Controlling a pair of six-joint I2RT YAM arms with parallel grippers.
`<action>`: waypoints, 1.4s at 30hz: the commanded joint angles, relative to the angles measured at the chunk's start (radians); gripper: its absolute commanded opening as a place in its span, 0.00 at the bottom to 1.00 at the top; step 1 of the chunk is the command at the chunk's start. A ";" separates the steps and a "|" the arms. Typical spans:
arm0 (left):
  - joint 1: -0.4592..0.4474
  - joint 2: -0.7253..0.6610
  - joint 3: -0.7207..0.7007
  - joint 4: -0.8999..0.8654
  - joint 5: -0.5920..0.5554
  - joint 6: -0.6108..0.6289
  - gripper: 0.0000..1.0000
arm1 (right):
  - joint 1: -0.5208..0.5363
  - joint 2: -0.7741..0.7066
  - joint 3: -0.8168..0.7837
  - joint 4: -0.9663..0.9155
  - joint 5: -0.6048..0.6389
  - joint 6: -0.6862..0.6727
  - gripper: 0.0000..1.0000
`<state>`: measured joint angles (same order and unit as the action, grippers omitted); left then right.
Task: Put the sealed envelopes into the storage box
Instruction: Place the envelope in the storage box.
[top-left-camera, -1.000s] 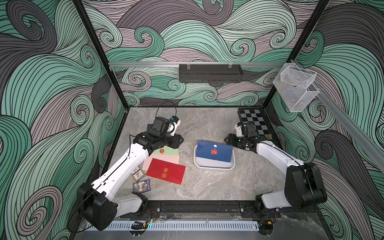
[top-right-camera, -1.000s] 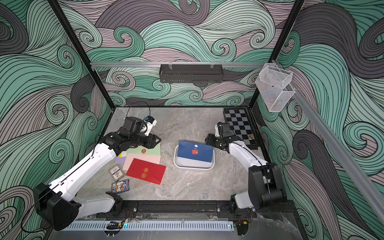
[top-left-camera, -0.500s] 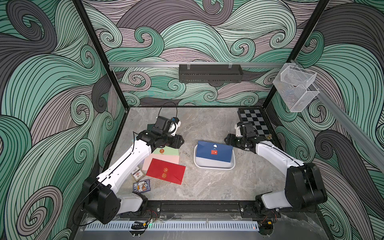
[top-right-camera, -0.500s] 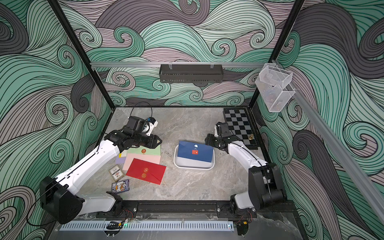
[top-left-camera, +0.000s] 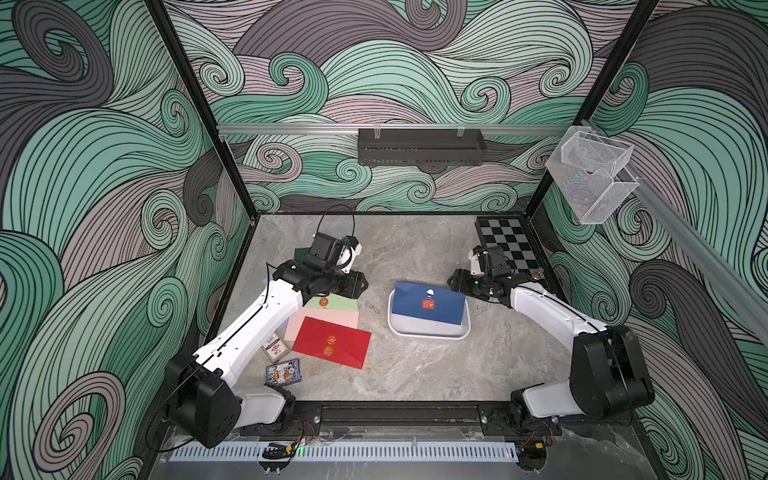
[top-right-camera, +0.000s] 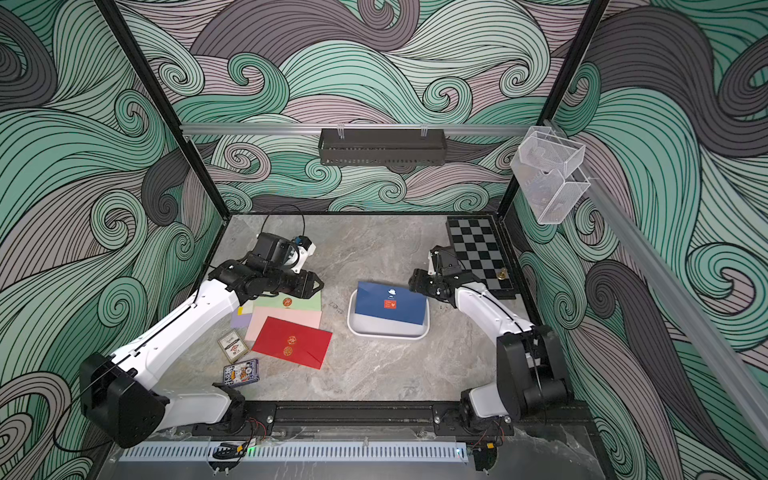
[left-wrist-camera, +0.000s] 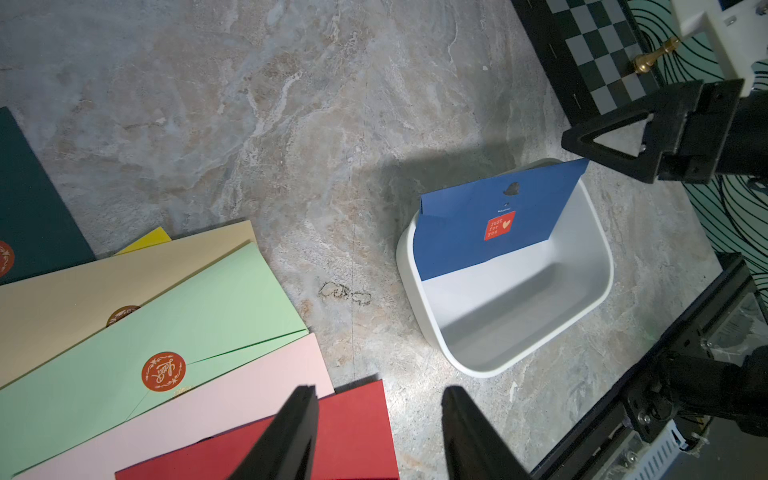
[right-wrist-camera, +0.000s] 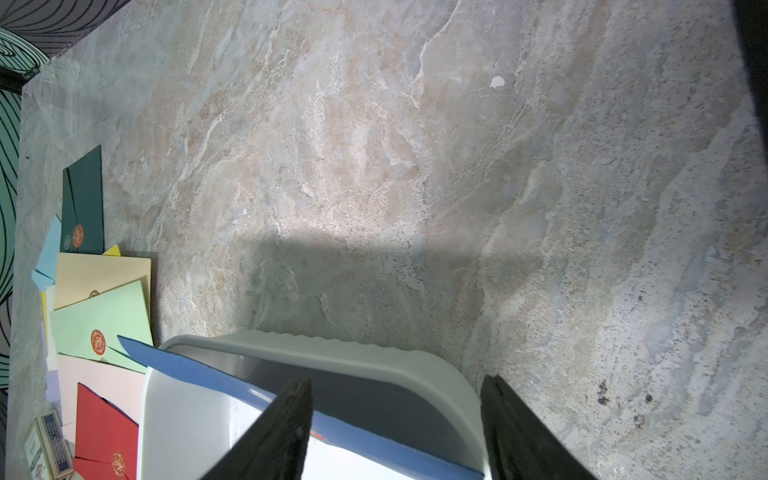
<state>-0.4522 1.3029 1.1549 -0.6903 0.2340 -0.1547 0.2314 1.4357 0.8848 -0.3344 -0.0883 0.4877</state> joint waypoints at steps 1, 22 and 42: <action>0.008 -0.001 0.008 -0.007 0.018 0.001 0.52 | 0.008 -0.006 -0.011 -0.032 -0.006 0.011 0.68; 0.011 0.013 0.000 -0.014 0.026 0.013 0.52 | 0.042 0.058 0.037 -0.029 -0.022 0.008 0.68; 0.012 0.025 -0.017 -0.016 -0.022 -0.036 0.52 | 0.048 0.095 0.109 -0.031 -0.008 -0.031 0.70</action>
<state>-0.4469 1.3094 1.1408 -0.6952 0.2386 -0.1635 0.2756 1.5398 0.9684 -0.3553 -0.1127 0.4740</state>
